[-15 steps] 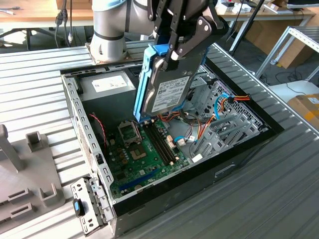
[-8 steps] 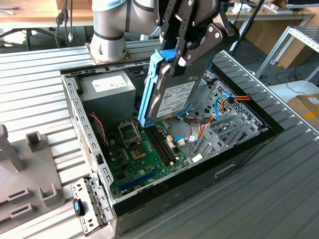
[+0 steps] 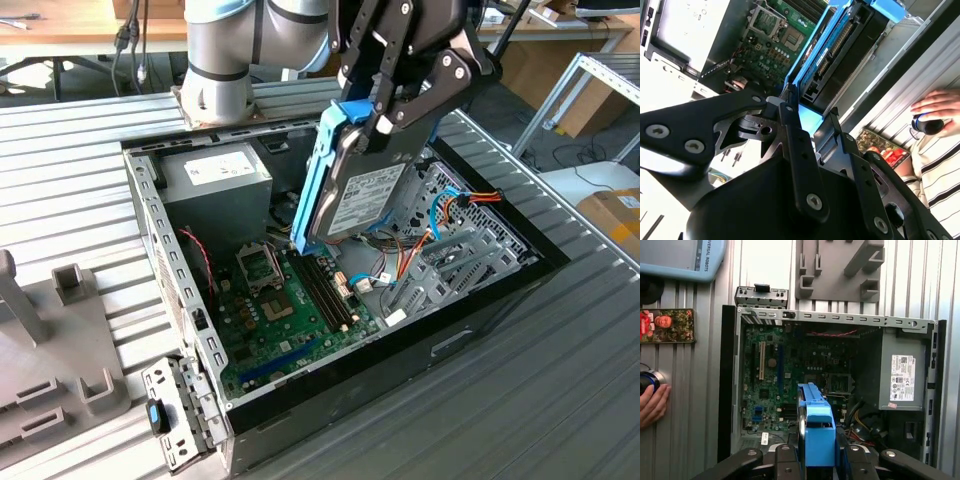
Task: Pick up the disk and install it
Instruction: 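Pick up the disk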
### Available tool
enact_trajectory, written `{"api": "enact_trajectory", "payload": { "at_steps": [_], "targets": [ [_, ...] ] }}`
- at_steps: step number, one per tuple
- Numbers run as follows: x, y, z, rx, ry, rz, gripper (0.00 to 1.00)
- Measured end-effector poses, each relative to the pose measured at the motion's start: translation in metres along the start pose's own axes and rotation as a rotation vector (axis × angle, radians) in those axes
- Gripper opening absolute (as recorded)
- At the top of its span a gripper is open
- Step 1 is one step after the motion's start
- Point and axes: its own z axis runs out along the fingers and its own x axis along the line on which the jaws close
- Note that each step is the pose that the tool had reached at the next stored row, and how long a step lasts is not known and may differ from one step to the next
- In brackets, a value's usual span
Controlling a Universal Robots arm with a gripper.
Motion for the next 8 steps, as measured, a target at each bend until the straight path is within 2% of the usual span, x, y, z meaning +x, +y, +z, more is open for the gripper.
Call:
{"api": "enact_trajectory", "payload": {
  "at_steps": [5,8],
  "targets": [
    [0.0072,-0.0091,-0.0005,-0.0045,-0.0002,0.000,0.36],
    [0.0091,-0.0153,-0.0006,-0.0068,-0.0004,0.000,0.36]
  ]
}}
